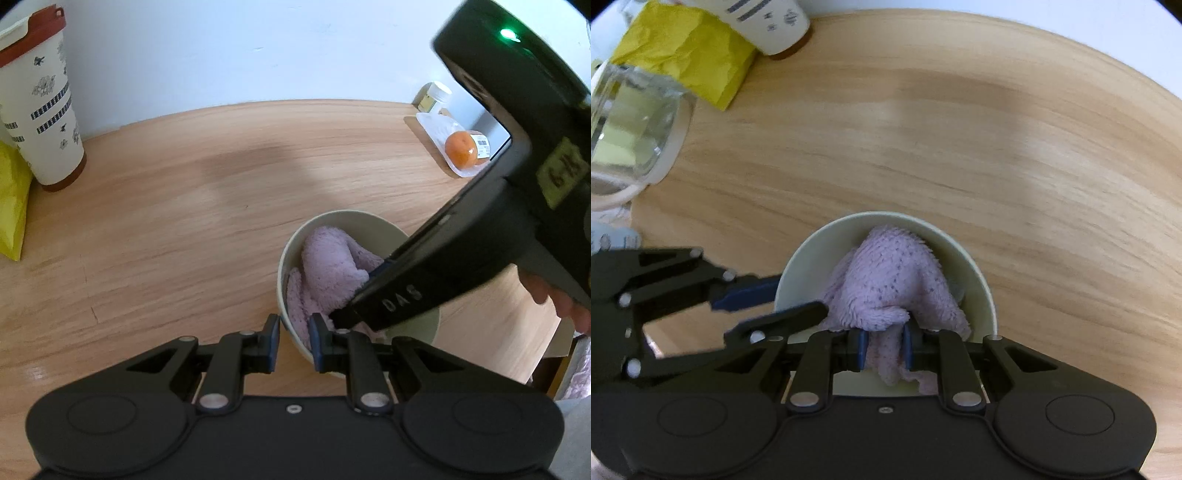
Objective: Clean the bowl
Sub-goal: 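Wipe inside the bowl with the cloth in the right gripper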
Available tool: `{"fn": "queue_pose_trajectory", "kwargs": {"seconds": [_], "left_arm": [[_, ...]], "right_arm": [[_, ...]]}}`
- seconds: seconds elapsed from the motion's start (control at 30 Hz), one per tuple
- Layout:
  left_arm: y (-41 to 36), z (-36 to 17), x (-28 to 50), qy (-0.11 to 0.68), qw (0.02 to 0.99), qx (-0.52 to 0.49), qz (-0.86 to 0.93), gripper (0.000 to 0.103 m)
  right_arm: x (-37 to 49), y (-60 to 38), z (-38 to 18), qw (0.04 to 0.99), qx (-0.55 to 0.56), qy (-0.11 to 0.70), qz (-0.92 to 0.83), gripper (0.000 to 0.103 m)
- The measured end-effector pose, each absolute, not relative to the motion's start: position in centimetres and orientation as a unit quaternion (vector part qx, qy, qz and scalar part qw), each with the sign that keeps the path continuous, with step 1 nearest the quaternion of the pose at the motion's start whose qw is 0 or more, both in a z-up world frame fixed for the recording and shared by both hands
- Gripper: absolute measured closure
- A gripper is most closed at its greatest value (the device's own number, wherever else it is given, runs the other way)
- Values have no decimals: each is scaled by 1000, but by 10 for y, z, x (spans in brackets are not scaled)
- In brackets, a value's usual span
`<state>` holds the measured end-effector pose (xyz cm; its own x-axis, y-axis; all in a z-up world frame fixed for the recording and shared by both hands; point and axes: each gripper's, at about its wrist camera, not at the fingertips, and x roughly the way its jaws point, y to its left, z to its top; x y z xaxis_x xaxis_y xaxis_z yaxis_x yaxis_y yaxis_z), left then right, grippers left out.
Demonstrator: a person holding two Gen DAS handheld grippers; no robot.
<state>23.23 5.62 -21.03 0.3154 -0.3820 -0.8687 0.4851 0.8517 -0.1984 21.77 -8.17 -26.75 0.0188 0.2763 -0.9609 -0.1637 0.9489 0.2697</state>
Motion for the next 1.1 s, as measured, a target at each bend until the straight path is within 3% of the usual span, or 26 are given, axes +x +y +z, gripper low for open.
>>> {"fn": "queue_pose_trajectory", "kwargs": {"seconds": [0.67,1.1], "left_arm": [[55,-205,221,541,808,-1,-235,82],[49,-207,226,543,809,7,-225,85]], "right_arm": [[182,-87,-236,827,4,547,129,84],[192,-112,-256,745,142,649,56,84]]}}
